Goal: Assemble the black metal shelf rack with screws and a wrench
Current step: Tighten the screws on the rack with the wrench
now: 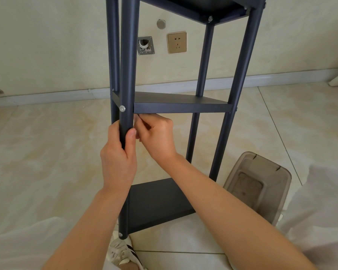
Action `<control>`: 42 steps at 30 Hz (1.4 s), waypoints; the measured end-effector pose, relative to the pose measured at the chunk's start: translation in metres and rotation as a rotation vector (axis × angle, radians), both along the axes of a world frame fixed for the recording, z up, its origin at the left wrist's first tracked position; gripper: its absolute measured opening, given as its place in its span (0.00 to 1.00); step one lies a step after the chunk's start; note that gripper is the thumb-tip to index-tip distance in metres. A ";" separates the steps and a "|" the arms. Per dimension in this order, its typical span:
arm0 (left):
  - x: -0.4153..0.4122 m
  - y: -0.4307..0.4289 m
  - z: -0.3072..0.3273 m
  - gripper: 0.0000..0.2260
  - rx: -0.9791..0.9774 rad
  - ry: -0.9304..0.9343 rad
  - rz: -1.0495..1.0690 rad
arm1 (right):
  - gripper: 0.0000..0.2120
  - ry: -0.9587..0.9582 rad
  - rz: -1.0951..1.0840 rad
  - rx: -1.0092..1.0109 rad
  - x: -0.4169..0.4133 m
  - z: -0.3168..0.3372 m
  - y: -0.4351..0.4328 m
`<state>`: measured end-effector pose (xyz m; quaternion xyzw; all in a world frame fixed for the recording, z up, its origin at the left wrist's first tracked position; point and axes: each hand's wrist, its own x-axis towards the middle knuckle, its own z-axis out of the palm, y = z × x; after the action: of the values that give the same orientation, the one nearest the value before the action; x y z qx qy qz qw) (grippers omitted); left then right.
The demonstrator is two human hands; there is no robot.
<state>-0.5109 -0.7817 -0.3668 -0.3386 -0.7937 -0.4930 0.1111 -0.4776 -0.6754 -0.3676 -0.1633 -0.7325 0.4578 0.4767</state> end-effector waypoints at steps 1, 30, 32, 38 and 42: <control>0.000 0.000 0.000 0.19 -0.003 -0.006 0.001 | 0.14 -0.001 -0.015 0.016 0.000 0.000 0.000; 0.004 0.003 0.006 0.22 0.025 0.000 -0.024 | 0.14 -0.320 0.203 -0.287 0.035 0.029 0.001; 0.005 0.004 0.007 0.20 0.022 0.016 -0.018 | 0.15 -0.329 0.205 -0.266 0.035 0.032 0.001; 0.007 0.006 0.007 0.18 0.024 0.029 -0.024 | 0.18 -0.312 0.219 -0.269 0.036 0.040 0.002; 0.009 0.008 0.008 0.19 0.030 0.041 -0.039 | 0.19 -0.342 0.267 -0.355 0.039 0.043 0.010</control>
<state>-0.5018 -0.7742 -0.3583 -0.3623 -0.7769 -0.5000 0.1230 -0.4387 -0.6658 -0.3241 -0.2212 -0.7259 0.6033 0.2454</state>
